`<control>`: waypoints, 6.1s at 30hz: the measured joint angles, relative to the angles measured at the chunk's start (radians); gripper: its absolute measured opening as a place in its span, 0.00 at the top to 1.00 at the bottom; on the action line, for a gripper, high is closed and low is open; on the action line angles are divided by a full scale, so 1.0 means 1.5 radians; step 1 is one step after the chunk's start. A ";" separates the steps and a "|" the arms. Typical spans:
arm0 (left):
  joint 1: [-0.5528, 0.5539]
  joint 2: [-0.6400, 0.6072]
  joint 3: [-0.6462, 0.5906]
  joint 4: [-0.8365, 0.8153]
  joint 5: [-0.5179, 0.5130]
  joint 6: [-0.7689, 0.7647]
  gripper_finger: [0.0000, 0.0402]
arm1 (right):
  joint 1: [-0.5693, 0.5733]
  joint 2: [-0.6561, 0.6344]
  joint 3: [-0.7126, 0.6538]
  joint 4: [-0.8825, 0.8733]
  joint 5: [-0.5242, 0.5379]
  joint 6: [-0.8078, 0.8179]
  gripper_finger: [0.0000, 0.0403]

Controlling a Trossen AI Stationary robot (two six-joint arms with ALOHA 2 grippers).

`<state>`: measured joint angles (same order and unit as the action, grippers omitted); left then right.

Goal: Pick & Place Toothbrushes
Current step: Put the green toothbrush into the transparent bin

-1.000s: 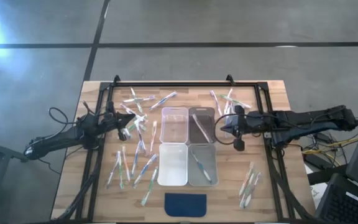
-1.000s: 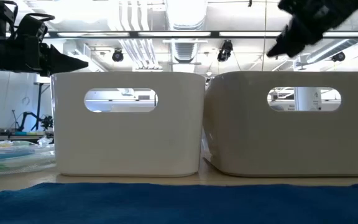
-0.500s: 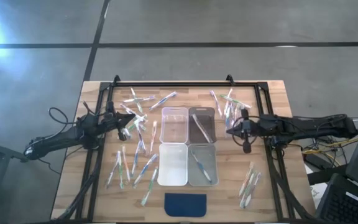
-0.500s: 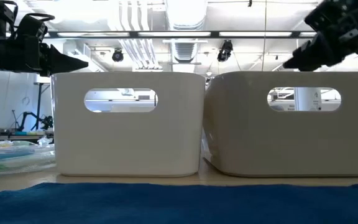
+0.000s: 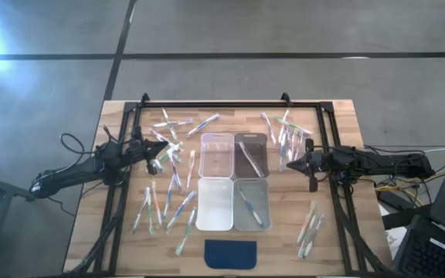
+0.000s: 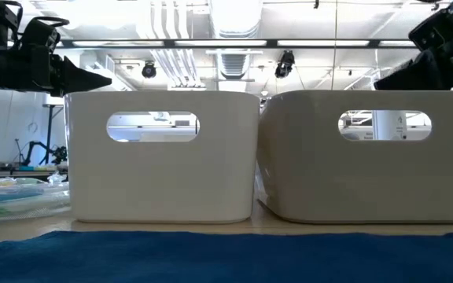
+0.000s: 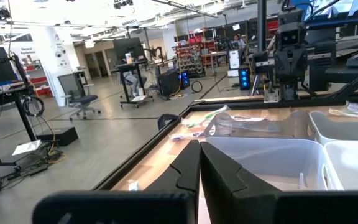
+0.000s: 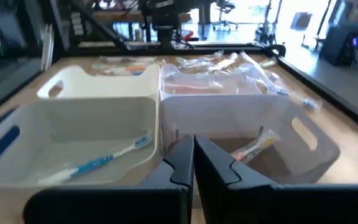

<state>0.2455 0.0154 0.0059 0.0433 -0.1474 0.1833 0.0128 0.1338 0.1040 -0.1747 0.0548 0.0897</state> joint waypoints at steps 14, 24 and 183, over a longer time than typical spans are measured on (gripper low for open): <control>0.000 0.000 0.000 0.000 0.000 0.000 0.95 | 0.000 -0.013 -0.021 -0.001 0.004 0.013 0.98; 0.000 0.000 0.000 0.000 0.000 0.000 0.96 | 0.000 -0.013 -0.021 0.000 0.004 0.013 0.98; 0.135 0.960 0.520 -0.604 -0.135 0.425 0.70 | 0.000 -0.013 -0.021 0.000 0.004 0.006 0.98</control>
<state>0.4476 1.4562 0.7857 -0.8630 -0.3492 0.8214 0.0128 0.1146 0.0727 -0.1741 0.0604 0.0987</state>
